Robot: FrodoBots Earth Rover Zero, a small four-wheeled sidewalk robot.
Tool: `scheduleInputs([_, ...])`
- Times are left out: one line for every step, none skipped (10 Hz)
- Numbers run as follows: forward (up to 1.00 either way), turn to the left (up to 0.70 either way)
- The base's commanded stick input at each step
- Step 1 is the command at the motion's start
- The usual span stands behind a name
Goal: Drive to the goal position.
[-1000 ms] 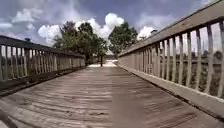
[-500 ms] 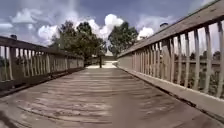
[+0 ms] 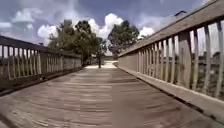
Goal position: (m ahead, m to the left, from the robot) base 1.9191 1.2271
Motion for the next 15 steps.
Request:
scheduleInputs([0.85,0.00])
scheduleInputs([0.85,0.00])
scheduleInputs([0.85,0.00])
scheduleInputs([0.85,0.00])
scheduleInputs([0.85,0.00])
scheduleInputs([0.85,0.00])
scheduleInputs([0.85,0.00])
scheduleInputs([0.85,0.00])
scheduleInputs([0.85,0.00])
scheduleInputs([0.85,0.00])
scheduleInputs([0.85,0.00])
scheduleInputs([0.85,0.00])
scheduleInputs([0.85,0.00])
scheduleInputs([0.85,0.00])
scheduleInputs([0.85,0.00])
